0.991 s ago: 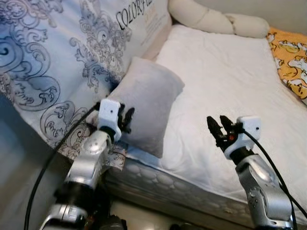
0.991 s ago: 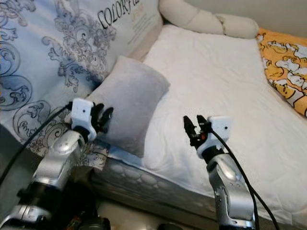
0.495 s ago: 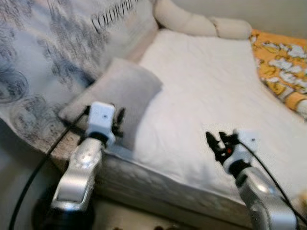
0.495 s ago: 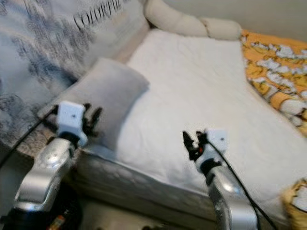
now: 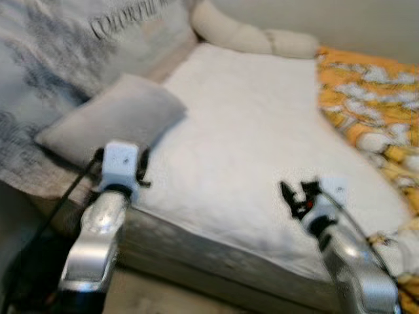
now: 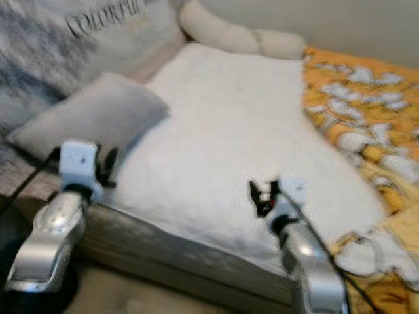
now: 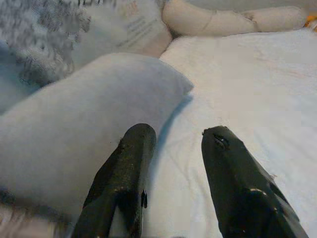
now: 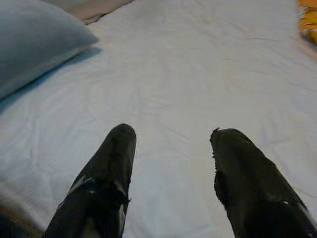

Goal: Clean up the room

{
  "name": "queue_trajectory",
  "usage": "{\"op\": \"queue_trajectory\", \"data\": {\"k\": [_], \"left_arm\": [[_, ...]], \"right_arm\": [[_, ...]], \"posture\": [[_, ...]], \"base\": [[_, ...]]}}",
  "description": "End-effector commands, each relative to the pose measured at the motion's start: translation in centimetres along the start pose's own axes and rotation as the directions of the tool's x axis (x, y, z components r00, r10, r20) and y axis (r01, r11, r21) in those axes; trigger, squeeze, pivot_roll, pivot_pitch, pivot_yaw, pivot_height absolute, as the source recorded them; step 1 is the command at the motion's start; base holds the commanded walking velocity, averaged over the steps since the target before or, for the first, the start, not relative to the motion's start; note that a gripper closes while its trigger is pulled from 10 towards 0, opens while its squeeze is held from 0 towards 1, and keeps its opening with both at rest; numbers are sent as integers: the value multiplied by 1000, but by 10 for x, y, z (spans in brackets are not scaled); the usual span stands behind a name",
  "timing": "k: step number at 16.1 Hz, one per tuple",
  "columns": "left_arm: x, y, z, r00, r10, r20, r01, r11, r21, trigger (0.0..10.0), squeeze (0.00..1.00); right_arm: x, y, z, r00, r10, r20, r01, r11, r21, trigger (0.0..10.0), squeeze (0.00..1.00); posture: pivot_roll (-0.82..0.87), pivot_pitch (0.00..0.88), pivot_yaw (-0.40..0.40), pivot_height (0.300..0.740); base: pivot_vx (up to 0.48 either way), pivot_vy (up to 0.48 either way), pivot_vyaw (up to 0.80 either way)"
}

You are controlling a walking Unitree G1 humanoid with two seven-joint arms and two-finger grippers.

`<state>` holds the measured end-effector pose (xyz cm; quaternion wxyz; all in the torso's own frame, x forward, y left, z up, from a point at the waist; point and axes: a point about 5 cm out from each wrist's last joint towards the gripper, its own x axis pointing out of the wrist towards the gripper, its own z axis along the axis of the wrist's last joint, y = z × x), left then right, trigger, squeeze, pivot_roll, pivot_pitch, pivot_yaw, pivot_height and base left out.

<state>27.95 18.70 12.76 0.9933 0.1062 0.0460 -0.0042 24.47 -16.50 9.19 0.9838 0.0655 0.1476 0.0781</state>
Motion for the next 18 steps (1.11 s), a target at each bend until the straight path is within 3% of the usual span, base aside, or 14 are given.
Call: {"op": "queue_trajectory", "data": {"k": [1,5,11,12,13,18], "left_arm": [[2,-1,8,1000,5,20,-6,1000,12,10000,0],[4,-6,10,1000,-20,23,19,999,31,10000,0],[4,-8,11,999,-27,21,27,1000,-9,10000,0],[4,-8,13,999,-24,25,25,999,-30,10000,0],[5,-9,13,999,-41,20,42,998,-38,10000,0],[5,-15,16,991,-122,56,123,992,-19,10000,0]], "right_arm": [[1,-4,2,1000,-26,1,26,1000,-9,10000,1000],[2,-7,0,999,-42,-5,42,999,-8,10000,1000],[2,-7,0,998,-52,-19,51,998,-29,10000,1000],[4,-8,1,998,-55,-24,54,998,-38,10000,47],[5,-8,1,998,-56,-25,55,998,-42,10000,0],[9,-8,1,997,-75,-36,74,997,-31,10000,0]], "posture": [[31,0,-30,740],[21,0,-18,740],[25,0,-22,740],[26,0,-22,740],[27,0,-22,740],[22,0,-13,740]], "base": [[0,-480,0],[0,-480,0],[0,-456,0],[0,0,0],[0,0,0],[248,0,-406]]}}
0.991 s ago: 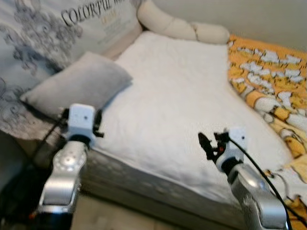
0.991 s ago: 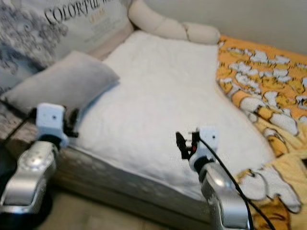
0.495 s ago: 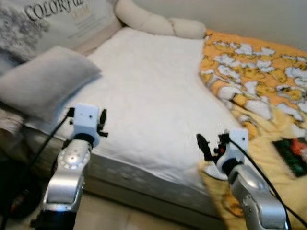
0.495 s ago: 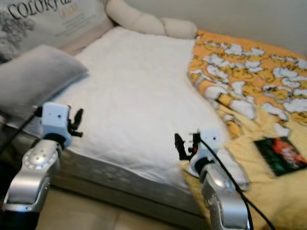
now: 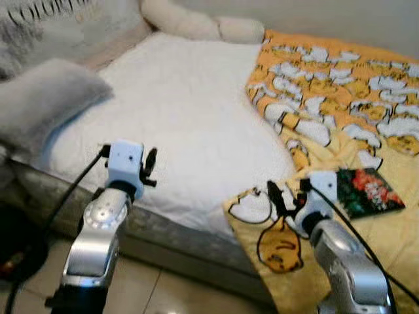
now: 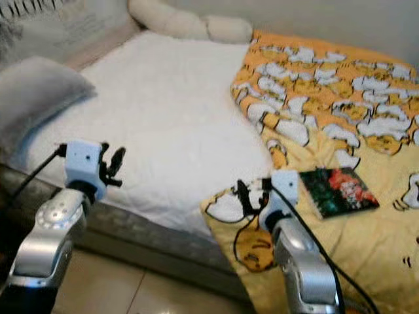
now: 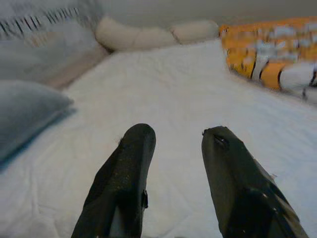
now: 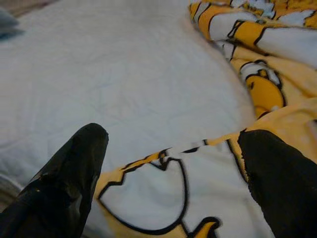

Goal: Clean up the room

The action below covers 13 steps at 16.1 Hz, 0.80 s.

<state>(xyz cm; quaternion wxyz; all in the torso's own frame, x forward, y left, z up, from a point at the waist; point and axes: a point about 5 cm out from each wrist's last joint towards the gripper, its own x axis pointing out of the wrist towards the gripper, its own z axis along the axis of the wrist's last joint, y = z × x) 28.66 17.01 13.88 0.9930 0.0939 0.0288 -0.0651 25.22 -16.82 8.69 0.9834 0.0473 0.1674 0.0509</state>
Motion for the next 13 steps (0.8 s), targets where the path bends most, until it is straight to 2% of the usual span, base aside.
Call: {"op": "queue_trajectory", "data": {"k": [1,7,10,11,13], "left_arm": [[0,-2,1,1000,-11,8,11,1000,-6,10000,0],[1,0,1,1000,-26,7,26,1000,-1,10000,0],[0,-1,-1,999,-41,1,41,999,3,10000,0],[-1,-2,-1,998,-58,2,58,998,-2,10000,0],[-2,-3,-3,997,-80,-7,80,997,7,10000,0]], "right_arm": [[2,-4,3,1000,-17,0,17,1000,-7,10000,0],[5,-4,5,1000,-11,3,11,999,-31,10000,0],[4,-5,3,1000,-23,-9,23,1000,-12,10000,0],[4,-5,2,999,-32,-11,32,999,-10,10000,0],[3,-6,1,999,-47,-7,47,999,-12,10000,0]], "posture": [[20,0,-11,740],[24,0,-10,740],[25,0,-11,740],[23,0,-8,740],[19,0,-5,740]], "base": [[480,0,-788],[480,0,0],[480,0,-762],[0,0,-712],[0,0,0]]}}
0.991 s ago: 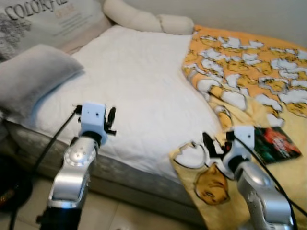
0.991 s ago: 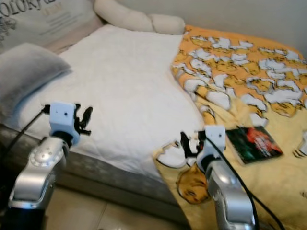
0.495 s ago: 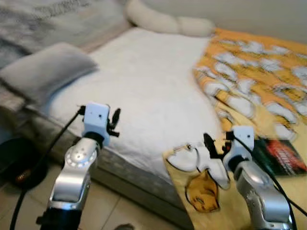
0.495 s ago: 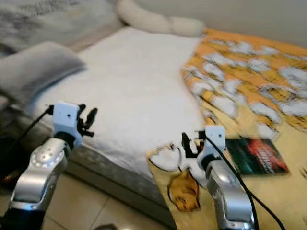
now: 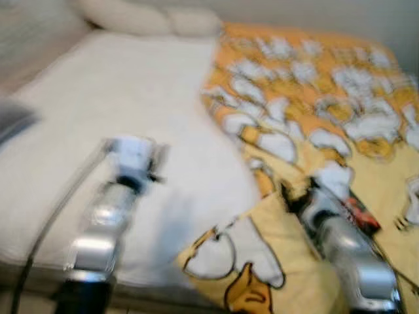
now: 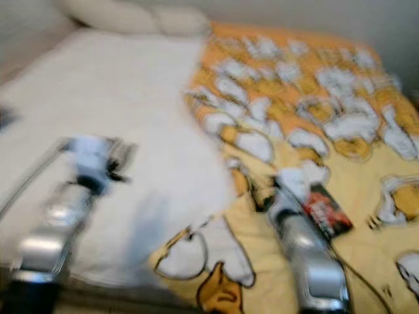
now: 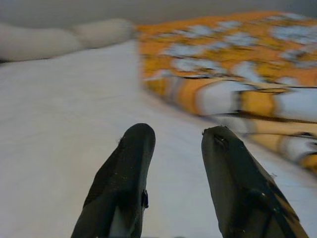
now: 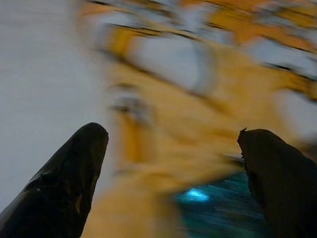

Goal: Clean up the room

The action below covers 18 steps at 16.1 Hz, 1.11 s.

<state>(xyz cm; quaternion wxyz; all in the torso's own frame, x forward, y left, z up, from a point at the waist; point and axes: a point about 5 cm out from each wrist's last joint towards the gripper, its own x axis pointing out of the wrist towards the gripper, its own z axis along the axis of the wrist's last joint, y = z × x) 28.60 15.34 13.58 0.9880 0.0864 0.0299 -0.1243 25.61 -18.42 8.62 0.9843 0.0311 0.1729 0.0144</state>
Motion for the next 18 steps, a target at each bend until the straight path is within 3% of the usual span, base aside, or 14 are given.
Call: {"op": "queue_trajectory", "data": {"k": [1,4,6,8,13,18], "left_arm": [[-6,13,-3,999,35,-19,-35,999,17,10000,0],[-6,10,-4,1000,15,-22,-15,1000,12,10000,0],[-6,9,-4,999,25,-32,-23,999,43,10000,0],[-5,10,-5,999,30,-38,-28,999,36,10000,0],[-3,12,-3,996,73,-43,-73,997,-6,10000,0],[-1,9,-6,994,86,-64,-87,996,-20,10000,0]], "right_arm": [[0,10,0,1000,29,2,-29,1000,8,10000,0],[-2,10,-3,1000,19,-7,-19,999,32,10000,0],[-3,9,-4,1000,9,-18,-8,999,34,10000,0],[-3,9,-3,1000,11,-13,-10,999,31,10000,0],[1,10,0,999,42,-15,-42,999,13,10000,0],[9,-2,3,999,33,-41,-33,999,2,10000,0]], "posture": [[19,0,-5,740],[16,0,-1,740],[14,0,0,740],[13,0,1,740],[17,0,-2,740],[14,0,-1,740]], "base": [[0,0,0],[0,289,0],[0,0,-800],[0,-480,0],[0,0,0],[0,0,0]]}}
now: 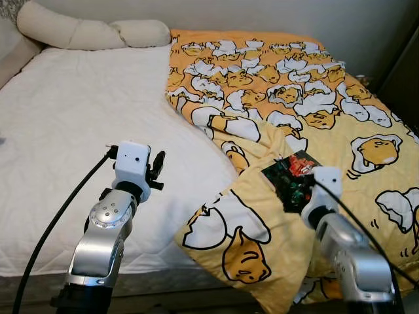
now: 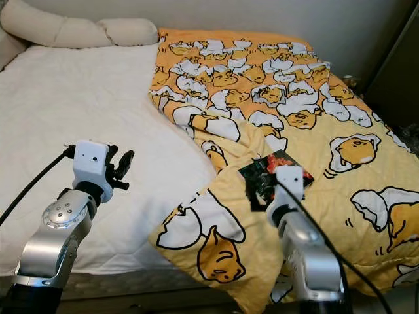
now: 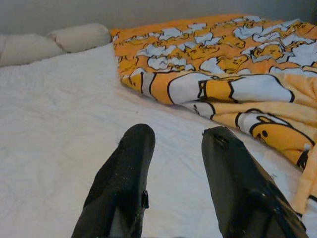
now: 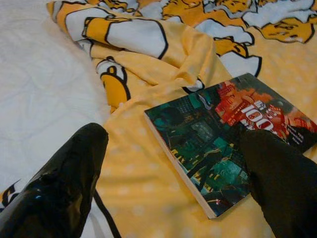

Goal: Clean up the room

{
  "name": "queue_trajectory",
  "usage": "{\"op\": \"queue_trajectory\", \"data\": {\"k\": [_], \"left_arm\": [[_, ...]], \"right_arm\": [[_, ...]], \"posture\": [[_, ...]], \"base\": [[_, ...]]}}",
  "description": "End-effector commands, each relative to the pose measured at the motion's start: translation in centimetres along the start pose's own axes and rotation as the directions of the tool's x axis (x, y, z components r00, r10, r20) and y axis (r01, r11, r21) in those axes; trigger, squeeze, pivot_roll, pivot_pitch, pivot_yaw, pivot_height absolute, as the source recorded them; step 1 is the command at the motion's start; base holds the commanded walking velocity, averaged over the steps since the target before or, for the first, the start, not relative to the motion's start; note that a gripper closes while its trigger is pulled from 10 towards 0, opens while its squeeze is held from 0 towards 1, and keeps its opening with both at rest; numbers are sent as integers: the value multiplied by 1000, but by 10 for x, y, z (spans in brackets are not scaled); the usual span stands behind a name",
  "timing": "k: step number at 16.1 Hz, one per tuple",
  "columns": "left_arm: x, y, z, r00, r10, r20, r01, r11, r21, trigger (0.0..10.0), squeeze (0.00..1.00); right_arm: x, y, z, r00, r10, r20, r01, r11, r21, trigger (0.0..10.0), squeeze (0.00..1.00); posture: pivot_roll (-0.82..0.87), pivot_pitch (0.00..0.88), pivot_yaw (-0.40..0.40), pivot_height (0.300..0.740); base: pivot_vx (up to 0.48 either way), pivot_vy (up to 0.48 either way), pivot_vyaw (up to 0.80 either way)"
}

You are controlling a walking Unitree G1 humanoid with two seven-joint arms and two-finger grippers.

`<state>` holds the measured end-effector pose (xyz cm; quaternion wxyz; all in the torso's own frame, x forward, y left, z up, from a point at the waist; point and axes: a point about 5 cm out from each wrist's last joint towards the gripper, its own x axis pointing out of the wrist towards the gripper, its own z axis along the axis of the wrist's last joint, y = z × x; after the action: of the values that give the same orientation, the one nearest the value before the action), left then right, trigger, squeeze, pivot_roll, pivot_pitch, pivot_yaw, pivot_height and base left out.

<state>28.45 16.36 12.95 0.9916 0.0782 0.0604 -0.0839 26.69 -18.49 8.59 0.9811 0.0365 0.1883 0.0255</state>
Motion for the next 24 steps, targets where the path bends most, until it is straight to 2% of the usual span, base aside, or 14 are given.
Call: {"op": "queue_trajectory", "data": {"k": [1,4,5,6,10,11,15,16,17,18,20,21,23,24], "left_arm": [[2,0,3,1000,-16,-3,16,1000,4,10000,0],[0,-4,7,987,-158,0,158,987,4,10000,0],[0,-4,8,985,-172,-3,172,985,5,10000,67],[0,-4,10,982,-191,-4,191,982,-1,10000,1000],[-3,-8,13,932,-361,-41,363,931,43,10000,1000],[-6,-10,16,879,-469,-85,476,875,89,10000,1000],[-13,-8,22,806,-576,-138,590,799,112,10000,1000],[-17,-8,24,772,-616,-155,633,767,104,10000,910],[-19,-9,24,756,-635,-161,652,752,97,10000,871],[-22,-11,25,735,-657,-166,675,733,85,10000,553],[-24,-14,25,719,-675,-165,691,718,77,10000,314],[-25,-16,24,704,-687,-180,706,705,69,10000,20],[-27,-19,20,672,-709,-212,733,678,57,10000,0],[-27,-20,19,654,-723,-222,748,662,48,10000,0]], "right_arm": [[4,-13,-2,997,-66,-43,69,995,67,10000,1000],[18,-38,-10,977,-180,-116,199,962,186,10000,1000],[21,-42,-10,974,-191,-123,212,956,200,10000,1000],[25,-47,-10,970,-202,-134,228,948,224,10000,1000],[46,-65,-10,959,-221,-179,275,879,390,10000,1000],[54,-68,-8,956,-218,-199,287,843,455,10000,1000],[61,-69,-10,941,-232,-246,330,792,513,10000,1000],[62,-68,-11,938,-233,-257,339,770,541,10000,1000],[62,-68,-13,936,-233,-262,344,762,549,10000,1000],[62,-68,-15,933,-234,-274,352,751,558,10000,1000],[61,-68,-15,935,-235,-267,350,744,569,10000,1000],[59,-69,-17,938,-221,-268,341,726,597,10000,1000],[57,-68,-19,941,-198,-274,332,690,643,10000,1000],[57,-67,-21,940,-190,-283,333,690,642,10000,1000]], "posture": [[14,0,2,740],[16,0,18,740],[16,0,21,740],[19,0,25,740],[42,0,41,740],[55,0,54,740],[77,0,68,740],[76,0,68,740],[76,0,68,740],[73,0,62,740],[76,0,52,740],[71,0,50,740],[63,0,53,740],[60,0,50,740]], "base": [[0,0,0],[0,0,0],[0,0,0],[0,0,0],[0,0,0],[0,0,0],[0,0,0],[0,0,0],[0,0,0],[0,0,0],[0,0,0],[0,0,0],[0,0,0],[0,0,0]]}}
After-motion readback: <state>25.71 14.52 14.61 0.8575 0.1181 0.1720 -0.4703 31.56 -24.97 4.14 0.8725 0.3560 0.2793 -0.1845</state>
